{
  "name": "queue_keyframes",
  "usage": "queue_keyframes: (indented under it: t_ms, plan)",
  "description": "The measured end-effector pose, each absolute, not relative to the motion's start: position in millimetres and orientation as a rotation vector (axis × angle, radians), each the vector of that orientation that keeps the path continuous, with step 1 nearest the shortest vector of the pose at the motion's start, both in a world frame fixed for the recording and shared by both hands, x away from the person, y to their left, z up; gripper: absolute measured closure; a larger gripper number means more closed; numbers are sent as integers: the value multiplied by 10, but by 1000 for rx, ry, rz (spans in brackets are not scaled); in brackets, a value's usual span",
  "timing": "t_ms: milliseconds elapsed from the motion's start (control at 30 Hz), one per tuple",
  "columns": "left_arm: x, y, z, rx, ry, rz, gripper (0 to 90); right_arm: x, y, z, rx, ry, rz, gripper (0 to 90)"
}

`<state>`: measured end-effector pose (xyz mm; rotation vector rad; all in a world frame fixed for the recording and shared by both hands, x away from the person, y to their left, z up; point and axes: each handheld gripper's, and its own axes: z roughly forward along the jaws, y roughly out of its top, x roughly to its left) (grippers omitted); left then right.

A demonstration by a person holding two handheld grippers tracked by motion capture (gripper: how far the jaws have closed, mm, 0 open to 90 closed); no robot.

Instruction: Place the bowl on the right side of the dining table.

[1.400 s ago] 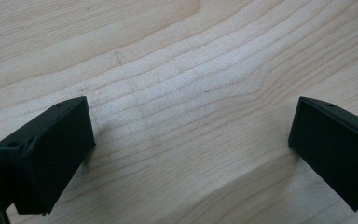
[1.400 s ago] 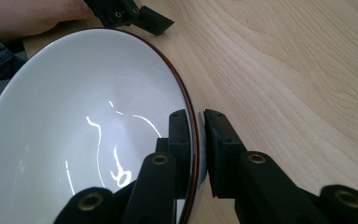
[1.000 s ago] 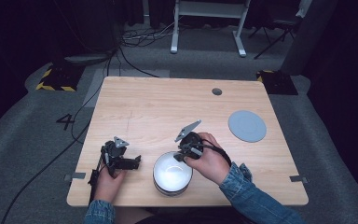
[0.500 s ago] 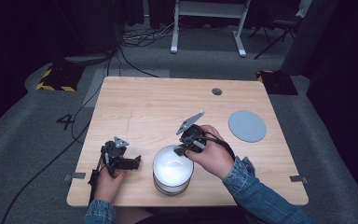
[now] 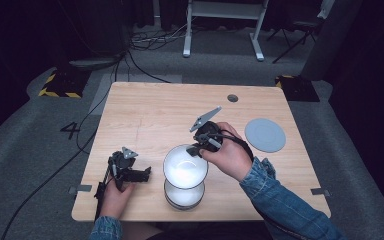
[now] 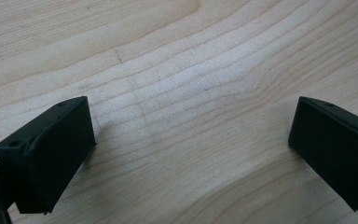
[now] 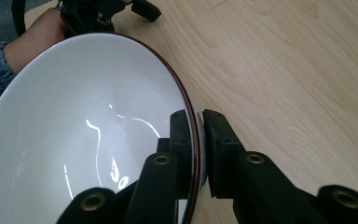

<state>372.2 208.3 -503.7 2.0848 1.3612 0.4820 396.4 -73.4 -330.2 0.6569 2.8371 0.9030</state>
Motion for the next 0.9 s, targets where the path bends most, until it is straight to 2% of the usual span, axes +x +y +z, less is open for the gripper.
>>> queue_keyframes:
  t_ms: [267, 467, 900]
  plan:
    - [3731, 2086, -5033, 2088, 1361, 486, 3, 4105, -762, -3230, 590, 2799, 917, 826]
    - [3763, 2081, -5038, 2085, 1357, 474, 2, 4275, -887, -3152, 733, 2768, 812, 826]
    - [3782, 2080, -5037, 2085, 1359, 474, 1, 4715, -1271, -3063, 889, 2662, 864, 826]
